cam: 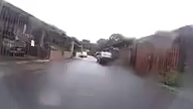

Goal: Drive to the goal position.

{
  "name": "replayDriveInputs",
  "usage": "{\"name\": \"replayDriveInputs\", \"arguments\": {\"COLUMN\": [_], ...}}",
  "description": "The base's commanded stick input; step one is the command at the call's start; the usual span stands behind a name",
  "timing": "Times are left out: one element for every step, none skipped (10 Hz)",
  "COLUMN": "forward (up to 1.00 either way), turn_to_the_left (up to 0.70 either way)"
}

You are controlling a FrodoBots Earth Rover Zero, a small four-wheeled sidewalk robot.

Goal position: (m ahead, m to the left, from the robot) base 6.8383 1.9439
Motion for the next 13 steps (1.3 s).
{"name": "replayDriveInputs", "arguments": {"forward": [0.70,0.70,0.70,0.70,0.70,0.70,0.70,0.70,0.70,0.70,0.70,0.70,0.70], "turn_to_the_left": [0.00,0.00,0.00,0.00,0.00,0.00,0.00,0.00,0.00,0.00,0.00,0.00,0.00]}}
